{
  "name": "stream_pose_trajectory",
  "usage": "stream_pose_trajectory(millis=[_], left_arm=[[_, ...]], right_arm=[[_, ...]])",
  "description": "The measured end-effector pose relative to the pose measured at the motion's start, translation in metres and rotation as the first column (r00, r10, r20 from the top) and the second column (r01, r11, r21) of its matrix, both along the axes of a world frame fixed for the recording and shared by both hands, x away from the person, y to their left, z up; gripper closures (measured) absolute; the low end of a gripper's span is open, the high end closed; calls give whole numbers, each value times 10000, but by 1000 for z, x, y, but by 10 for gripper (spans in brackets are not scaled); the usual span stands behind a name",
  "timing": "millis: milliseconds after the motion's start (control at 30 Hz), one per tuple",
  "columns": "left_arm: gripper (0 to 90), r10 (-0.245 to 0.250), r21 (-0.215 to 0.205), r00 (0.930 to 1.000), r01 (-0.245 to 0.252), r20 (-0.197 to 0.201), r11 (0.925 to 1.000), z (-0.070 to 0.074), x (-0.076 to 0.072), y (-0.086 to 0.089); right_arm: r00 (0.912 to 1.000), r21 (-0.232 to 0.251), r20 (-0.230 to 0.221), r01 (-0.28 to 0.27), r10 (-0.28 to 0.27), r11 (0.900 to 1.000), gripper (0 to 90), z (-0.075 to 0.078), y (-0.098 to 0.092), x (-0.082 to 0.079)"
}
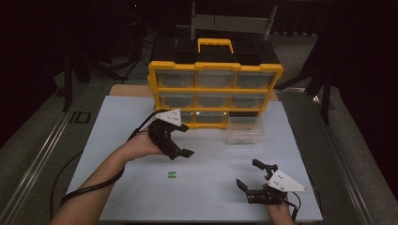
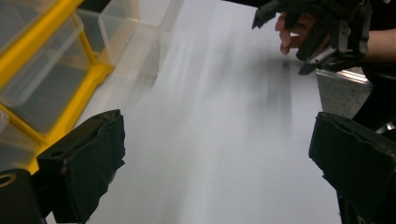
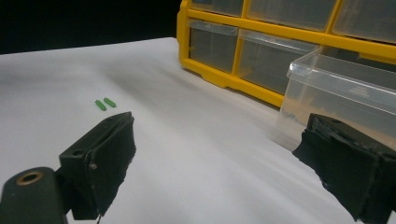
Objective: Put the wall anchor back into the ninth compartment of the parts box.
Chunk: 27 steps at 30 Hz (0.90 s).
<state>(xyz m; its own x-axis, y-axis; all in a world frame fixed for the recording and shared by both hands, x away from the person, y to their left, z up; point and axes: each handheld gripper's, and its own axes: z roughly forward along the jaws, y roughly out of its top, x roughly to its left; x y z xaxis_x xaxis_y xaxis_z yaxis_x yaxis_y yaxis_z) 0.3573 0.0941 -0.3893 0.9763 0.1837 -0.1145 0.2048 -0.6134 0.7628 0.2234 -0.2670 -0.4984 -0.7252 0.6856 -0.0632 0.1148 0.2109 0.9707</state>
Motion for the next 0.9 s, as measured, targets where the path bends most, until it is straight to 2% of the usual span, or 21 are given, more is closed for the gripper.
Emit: stream_pose_trajectory(millis=[267,567,900], left_arm=[[41,89,-77,9997,-91,-217,9999,-21,-8,13],[51,144,246,9988,-132,-465,9996,-49,-17,27],[155,165,378,9985,-145,-521,9992,-74,-22,40]], right_arm=[[10000,-6,-3,5,-5,10000,97,0,0,0],[10000,-37,-11,0,0,10000,97,0,0,0],[10000,-69,-22,-21,21,10000,98,-1,1,0]])
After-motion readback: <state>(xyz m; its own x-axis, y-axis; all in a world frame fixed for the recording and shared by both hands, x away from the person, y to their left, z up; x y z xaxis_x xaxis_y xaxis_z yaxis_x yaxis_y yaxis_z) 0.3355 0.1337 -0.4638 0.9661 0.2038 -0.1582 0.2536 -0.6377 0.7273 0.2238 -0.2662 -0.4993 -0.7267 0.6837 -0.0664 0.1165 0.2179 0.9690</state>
